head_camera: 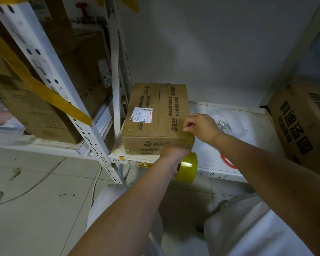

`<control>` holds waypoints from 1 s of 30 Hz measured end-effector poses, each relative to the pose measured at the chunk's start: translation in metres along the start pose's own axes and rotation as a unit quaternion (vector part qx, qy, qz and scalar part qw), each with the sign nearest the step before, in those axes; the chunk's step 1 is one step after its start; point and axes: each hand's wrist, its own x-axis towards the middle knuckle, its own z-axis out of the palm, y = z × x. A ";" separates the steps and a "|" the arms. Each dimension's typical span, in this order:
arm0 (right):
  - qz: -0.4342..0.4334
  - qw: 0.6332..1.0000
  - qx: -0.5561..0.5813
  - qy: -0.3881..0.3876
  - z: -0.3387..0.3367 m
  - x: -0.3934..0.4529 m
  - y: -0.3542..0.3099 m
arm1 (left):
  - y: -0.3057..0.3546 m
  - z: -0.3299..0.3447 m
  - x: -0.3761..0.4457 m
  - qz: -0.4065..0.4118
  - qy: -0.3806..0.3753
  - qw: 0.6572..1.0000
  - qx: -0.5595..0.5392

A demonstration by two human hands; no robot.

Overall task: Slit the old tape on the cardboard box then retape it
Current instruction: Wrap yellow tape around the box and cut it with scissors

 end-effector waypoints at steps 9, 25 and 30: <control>-0.020 0.989 -0.007 -0.149 0.005 0.007 0.001 | -0.020 0.004 -0.001 -0.010 -0.005 1.000 -0.007; -0.088 0.976 -0.043 -0.196 0.000 0.014 0.007 | -0.017 0.010 0.022 -0.016 -0.012 1.000 -0.017; -0.110 0.973 -0.082 -0.186 0.007 0.013 0.010 | -0.020 0.011 0.027 -0.035 -0.048 0.996 -0.067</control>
